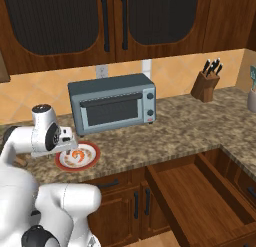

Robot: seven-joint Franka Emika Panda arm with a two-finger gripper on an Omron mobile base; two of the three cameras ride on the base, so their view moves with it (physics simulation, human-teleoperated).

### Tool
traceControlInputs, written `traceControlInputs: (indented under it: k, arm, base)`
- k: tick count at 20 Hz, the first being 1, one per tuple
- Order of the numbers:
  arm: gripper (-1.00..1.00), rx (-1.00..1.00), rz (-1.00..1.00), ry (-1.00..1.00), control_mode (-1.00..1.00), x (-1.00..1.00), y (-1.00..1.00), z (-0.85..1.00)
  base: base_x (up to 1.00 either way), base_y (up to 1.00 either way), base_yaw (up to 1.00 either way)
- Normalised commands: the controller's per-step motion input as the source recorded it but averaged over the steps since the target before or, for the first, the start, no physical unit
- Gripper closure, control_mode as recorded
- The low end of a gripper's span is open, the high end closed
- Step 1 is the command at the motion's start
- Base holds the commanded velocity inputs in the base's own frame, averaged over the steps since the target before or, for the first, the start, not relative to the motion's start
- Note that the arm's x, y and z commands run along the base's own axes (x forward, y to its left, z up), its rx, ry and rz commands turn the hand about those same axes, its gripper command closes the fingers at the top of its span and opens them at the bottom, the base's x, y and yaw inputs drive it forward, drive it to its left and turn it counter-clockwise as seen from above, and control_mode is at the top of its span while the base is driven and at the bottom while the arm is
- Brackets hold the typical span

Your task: Pick up the knife from the drawer and place it on the cutting board. Then place the meat from the plate to the cutting board.

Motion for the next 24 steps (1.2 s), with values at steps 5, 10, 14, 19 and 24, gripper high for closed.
traceControlInputs:
  k: [5, 10, 14, 19, 24]
  arm:
    - [-1.00, 0.00, -0.20, 0.01, -1.00, 0.49, -0.26, -0.09]
    - [-1.00, 0.00, -0.10, 0.02, -1.00, 0.58, 0.00, -0.32]
    - [-1.00, 0.00, -0.09, 0.03, -1.00, 0.81, 0.00, -0.28]
    - [-1.00, 0.02, -0.06, 0.06, -1.00, 0.54, 0.00, -0.02]
    - [-1.00, 0.02, 0.00, 0.15, -1.00, 0.00, 0.08, -0.34]
  base:
    - [0.00, 0.00, 0.00]
    - [0.00, 0.00, 0.00]
    - [0.00, 0.00, 0.00]
    - [0.00, 0.00, 0.00]
    - [0.00, 0.00, 0.00]
